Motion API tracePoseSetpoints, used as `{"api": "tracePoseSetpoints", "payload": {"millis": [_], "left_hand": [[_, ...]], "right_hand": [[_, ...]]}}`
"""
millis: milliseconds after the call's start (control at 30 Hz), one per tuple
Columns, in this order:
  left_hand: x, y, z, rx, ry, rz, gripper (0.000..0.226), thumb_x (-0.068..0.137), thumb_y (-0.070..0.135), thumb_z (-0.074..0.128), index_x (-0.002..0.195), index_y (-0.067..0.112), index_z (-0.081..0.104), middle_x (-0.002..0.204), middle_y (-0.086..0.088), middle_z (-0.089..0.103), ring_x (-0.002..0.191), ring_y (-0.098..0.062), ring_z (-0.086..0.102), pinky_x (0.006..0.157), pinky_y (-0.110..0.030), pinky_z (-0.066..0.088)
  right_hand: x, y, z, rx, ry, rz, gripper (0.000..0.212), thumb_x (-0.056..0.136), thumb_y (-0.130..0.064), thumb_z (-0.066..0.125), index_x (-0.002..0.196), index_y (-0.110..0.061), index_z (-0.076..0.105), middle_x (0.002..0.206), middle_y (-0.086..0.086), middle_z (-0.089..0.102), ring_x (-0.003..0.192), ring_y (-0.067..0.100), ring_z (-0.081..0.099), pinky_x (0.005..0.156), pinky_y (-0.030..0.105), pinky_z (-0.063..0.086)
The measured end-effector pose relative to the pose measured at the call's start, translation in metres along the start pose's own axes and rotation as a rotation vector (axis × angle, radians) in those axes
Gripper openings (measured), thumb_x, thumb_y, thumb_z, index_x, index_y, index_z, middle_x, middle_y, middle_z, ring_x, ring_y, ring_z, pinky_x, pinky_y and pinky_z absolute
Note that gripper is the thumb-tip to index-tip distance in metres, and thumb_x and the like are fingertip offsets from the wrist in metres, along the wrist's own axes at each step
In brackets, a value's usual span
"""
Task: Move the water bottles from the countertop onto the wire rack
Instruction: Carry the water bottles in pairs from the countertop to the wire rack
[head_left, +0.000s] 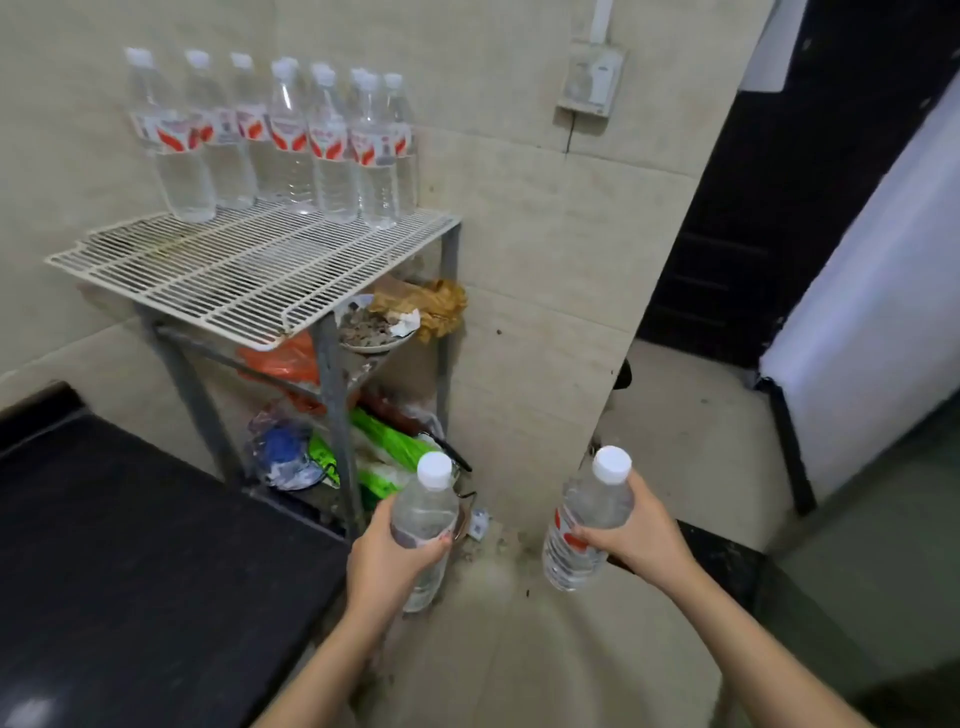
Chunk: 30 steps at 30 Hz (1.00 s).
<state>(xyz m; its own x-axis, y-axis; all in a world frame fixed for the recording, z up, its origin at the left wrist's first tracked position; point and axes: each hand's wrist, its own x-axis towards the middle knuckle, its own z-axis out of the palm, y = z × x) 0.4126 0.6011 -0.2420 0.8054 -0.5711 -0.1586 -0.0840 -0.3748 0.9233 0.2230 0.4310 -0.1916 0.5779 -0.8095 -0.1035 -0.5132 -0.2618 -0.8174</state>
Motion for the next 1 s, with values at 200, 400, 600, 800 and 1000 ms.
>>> {"api": "tracePoseSetpoints", "payload": {"millis": [200,400,600,800,1000], "left_hand": [[0.054,0.033,0.058,0.021,-0.05,-0.014,0.063,0.04,0.057,0.07,0.098,0.04,0.054,0.092,0.01,0.066,0.094,-0.017,0.063,0.087,-0.039,0.052],[0.108,0.084,0.118,-0.082,0.055,0.048,0.047,0.048,0.037,0.082,0.084,0.044,0.053,0.072,0.03,0.065,0.081,0.003,0.059,0.072,-0.018,0.05],[0.137,0.16,0.108,-0.131,0.301,0.208,0.058,0.059,0.022,0.084,0.107,0.032,0.054,0.098,0.026,0.059,0.087,0.014,0.055,0.073,-0.007,0.042],[0.152,0.222,0.051,-0.155,0.586,0.345,0.049,0.046,0.036,0.082,0.091,0.037,0.062,0.09,0.017,0.071,0.089,0.0,0.066,0.08,-0.023,0.052],[0.182,0.261,-0.015,-0.112,0.729,0.415,0.048,0.057,0.017,0.084,0.1,0.022,0.063,0.099,0.002,0.07,0.091,-0.014,0.068,0.08,-0.034,0.057]], "right_hand": [[0.063,0.027,-0.033,0.042,-0.008,0.028,0.058,0.06,-0.017,0.083,0.102,-0.036,0.048,0.093,-0.016,0.061,0.089,0.007,0.061,0.079,0.031,0.052],[0.168,0.026,-0.071,0.032,-0.155,-0.165,0.065,0.058,-0.019,0.082,0.107,-0.04,0.045,0.102,-0.012,0.062,0.097,0.014,0.062,0.085,0.036,0.053],[0.264,-0.036,-0.101,0.261,-0.196,-0.4,0.064,0.049,-0.023,0.087,0.098,-0.043,0.051,0.093,-0.016,0.066,0.089,-0.002,0.064,0.082,0.024,0.051],[0.319,-0.138,-0.101,0.59,-0.274,-0.689,0.065,0.051,-0.002,0.075,0.102,-0.031,0.046,0.09,-0.012,0.064,0.075,-0.007,0.065,0.066,0.009,0.051],[0.351,-0.231,-0.079,0.771,-0.38,-0.857,0.07,0.04,-0.028,0.081,0.103,-0.03,0.049,0.086,-0.012,0.072,0.082,0.002,0.068,0.066,0.016,0.053]]}}
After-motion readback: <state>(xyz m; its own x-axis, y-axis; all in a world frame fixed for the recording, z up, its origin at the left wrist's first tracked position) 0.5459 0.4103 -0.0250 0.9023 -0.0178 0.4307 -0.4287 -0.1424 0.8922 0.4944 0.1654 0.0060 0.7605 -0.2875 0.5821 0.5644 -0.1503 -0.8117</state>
